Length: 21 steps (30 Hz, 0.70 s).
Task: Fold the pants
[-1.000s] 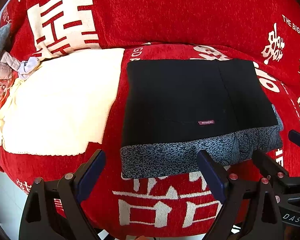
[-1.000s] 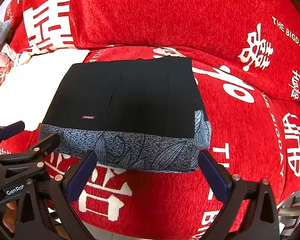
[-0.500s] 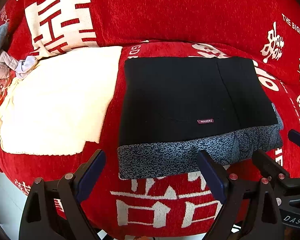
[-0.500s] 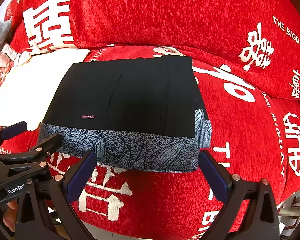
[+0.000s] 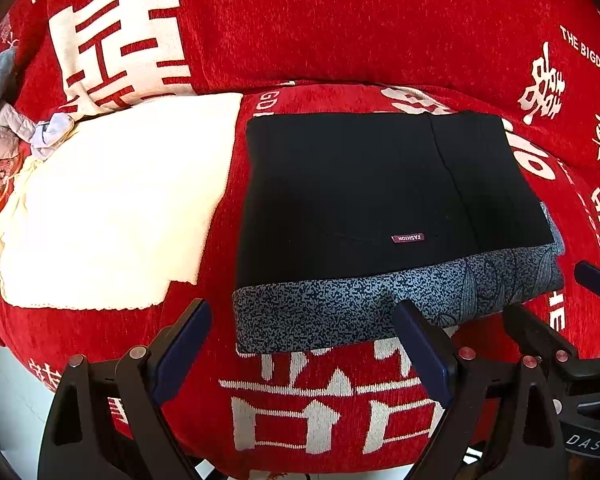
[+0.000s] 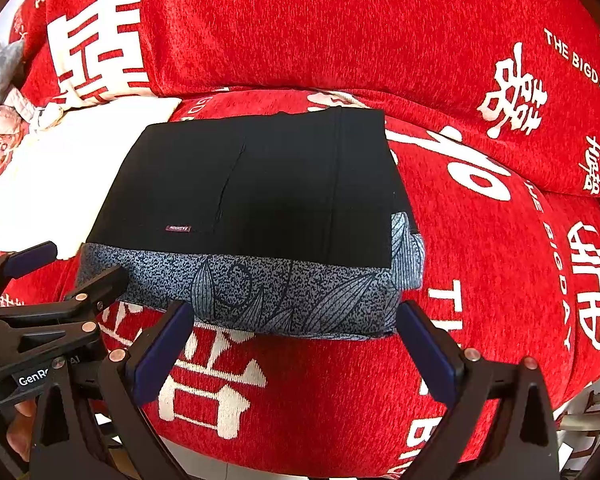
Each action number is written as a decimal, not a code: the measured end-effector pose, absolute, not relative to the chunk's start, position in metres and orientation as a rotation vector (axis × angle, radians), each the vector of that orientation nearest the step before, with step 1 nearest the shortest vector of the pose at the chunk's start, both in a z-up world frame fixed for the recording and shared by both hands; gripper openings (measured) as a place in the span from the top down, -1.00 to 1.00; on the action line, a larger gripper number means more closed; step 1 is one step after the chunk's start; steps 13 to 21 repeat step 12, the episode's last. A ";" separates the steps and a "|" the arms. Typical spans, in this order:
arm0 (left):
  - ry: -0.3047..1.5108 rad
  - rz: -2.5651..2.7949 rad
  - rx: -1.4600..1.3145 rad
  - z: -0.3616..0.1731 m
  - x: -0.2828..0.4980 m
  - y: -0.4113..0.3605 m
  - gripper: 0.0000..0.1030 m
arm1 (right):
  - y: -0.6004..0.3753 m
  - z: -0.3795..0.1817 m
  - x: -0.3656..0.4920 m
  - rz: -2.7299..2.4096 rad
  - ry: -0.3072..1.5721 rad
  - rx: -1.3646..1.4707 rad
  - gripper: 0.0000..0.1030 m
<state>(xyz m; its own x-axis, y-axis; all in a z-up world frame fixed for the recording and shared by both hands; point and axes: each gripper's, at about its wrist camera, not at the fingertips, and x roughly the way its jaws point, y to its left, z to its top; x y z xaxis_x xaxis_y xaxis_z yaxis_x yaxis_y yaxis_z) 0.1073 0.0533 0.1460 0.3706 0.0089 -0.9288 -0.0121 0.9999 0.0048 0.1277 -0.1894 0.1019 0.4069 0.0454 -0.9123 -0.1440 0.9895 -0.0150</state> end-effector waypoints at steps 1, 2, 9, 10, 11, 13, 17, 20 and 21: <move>1.191 0.008 -0.006 0.146 0.106 0.054 -0.81 | -0.190 0.102 0.126 0.119 1.145 -0.096 -0.97; 1.191 0.002 -0.012 0.146 0.103 0.054 -0.81 | -0.190 0.102 0.124 0.119 1.147 -0.096 -0.97; 1.184 -0.037 0.031 0.130 0.061 0.051 -0.81 | -0.200 0.087 0.085 0.093 1.141 -0.087 -0.97; 1.185 -0.047 0.040 0.124 0.052 0.051 -0.81 | -0.202 0.081 0.077 0.093 1.146 -0.070 -0.97; 1.185 -0.052 0.049 0.117 0.043 0.050 -0.81 | -0.205 0.075 0.069 0.095 1.150 -0.046 -0.97; 1.183 -0.051 0.055 0.109 0.034 0.050 -0.81 | -0.208 0.067 0.061 0.094 1.154 -0.013 -0.97; 1.183 -0.051 0.055 0.109 0.034 0.050 -0.81 | -0.208 0.067 0.061 0.094 1.154 -0.013 -0.97; 1.183 -0.051 0.055 0.109 0.034 0.050 -0.81 | -0.208 0.067 0.061 0.094 1.154 -0.013 -0.97; 1.183 -0.051 0.055 0.109 0.034 0.050 -0.81 | -0.208 0.067 0.061 0.094 1.154 -0.013 -0.97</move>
